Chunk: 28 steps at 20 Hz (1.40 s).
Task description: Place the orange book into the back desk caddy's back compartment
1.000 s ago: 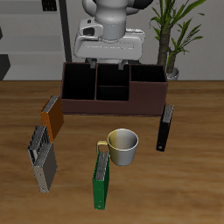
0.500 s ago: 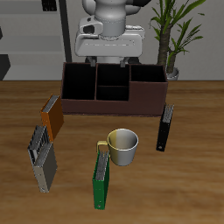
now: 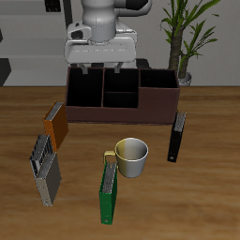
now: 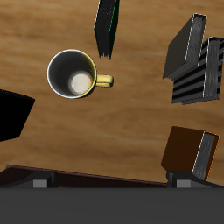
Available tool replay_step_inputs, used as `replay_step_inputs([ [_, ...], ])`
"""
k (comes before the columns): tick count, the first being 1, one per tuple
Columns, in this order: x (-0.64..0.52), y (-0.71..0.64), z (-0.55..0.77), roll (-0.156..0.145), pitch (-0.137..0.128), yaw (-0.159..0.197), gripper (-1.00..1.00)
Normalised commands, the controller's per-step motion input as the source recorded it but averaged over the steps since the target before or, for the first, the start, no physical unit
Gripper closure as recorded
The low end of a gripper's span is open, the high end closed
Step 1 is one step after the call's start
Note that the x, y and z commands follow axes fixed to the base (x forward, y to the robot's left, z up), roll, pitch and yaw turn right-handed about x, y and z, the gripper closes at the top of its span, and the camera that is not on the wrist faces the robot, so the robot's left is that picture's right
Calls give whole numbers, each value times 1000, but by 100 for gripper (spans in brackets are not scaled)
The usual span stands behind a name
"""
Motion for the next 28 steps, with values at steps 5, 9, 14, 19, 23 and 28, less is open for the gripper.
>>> replay_step_inputs([
  [5, -27, -449, -48, -20, -14, -32, -100],
  [9, -15, -371, -125, -9, -4, -11, -100],
  [14, -51, -401, -139, -10, -20, 14, -100],
  [19, -65, -388, -146, -34, -41, -1, -100],
  [23, -39, -302, -182, -18, -2, -12, -100],
  [28, -17, -225, -203, -29, -7, -9, -100],
])
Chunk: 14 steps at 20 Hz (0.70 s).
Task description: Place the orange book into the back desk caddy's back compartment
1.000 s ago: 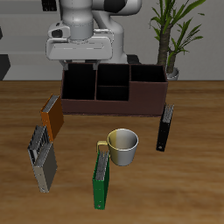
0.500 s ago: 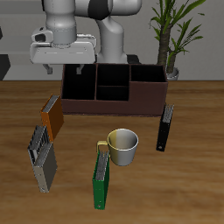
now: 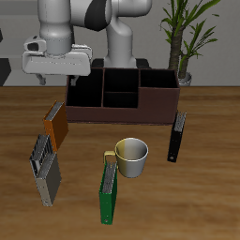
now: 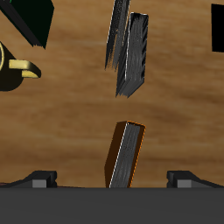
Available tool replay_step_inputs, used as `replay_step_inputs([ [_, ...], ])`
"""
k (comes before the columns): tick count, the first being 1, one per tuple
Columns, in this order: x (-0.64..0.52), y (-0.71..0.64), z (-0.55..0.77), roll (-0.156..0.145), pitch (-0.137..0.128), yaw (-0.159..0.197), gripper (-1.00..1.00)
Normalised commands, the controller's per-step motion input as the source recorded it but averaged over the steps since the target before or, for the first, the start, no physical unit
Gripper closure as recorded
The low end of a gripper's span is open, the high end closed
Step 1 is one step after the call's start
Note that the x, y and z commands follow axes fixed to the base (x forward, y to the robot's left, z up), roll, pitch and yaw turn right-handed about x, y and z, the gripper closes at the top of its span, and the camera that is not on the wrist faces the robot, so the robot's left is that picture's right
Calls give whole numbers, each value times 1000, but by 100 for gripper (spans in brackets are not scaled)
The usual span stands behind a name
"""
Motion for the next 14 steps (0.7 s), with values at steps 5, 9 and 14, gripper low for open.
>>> replay_step_inputs([
  [5, 29, -92, -183, -6, -26, -8, -100],
  [9, 53, -124, -247, 0, 1, -21, -100],
  [14, 24, -166, -251, -8, 2, -55, -100],
])
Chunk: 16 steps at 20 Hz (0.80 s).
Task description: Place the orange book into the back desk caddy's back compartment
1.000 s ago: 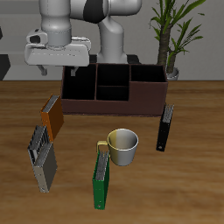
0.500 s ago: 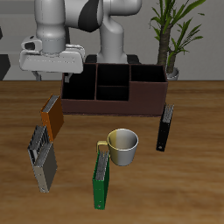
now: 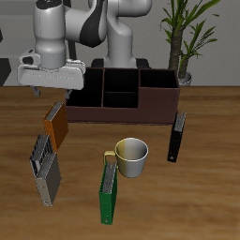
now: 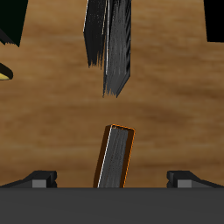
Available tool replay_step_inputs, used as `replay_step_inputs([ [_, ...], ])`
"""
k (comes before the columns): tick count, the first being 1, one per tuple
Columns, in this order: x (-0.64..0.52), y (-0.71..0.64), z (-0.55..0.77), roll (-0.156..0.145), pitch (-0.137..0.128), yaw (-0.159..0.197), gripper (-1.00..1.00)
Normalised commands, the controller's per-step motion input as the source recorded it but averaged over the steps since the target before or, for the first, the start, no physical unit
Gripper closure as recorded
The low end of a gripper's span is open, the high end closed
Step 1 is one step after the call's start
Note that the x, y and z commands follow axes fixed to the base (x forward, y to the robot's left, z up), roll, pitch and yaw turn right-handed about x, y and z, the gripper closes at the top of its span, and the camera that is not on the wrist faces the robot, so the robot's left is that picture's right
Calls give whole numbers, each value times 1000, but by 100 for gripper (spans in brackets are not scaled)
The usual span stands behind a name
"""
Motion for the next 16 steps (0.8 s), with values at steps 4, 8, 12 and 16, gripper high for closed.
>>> replay_step_inputs([
  [4, 42, -100, -259, -10, 10, 1, -100],
  [8, 24, -66, -225, -9, 12, -39, -100],
  [12, 50, -22, -319, -9, 25, -12, -100],
  [16, 64, 39, -339, -4, 33, -30, -100],
])
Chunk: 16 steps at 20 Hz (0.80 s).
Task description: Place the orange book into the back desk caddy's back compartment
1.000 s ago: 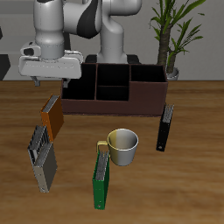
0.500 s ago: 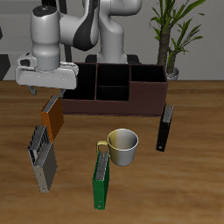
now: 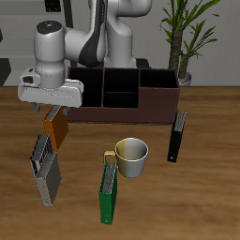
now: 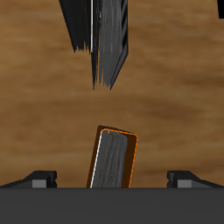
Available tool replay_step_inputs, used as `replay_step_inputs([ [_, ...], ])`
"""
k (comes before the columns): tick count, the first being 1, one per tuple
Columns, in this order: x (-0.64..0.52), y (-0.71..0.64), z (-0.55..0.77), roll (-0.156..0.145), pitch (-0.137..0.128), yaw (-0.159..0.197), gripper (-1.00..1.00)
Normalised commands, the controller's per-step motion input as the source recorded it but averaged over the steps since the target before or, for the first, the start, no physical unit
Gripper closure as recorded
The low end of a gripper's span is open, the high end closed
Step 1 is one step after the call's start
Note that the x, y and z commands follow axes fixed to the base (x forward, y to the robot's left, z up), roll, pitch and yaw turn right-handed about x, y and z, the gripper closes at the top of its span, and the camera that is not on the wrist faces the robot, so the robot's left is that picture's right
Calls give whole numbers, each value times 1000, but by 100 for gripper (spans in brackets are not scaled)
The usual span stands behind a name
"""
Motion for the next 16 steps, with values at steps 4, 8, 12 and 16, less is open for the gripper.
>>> replay_step_inputs([
  [4, 50, 89, -299, 18, 28, -15, -100],
  [8, 27, 12, -186, -2, 8, -29, 100],
  [12, 2, 19, -94, -1, 13, 1, 100],
  [16, -25, 111, 163, 18, -22, -9, 100],
])
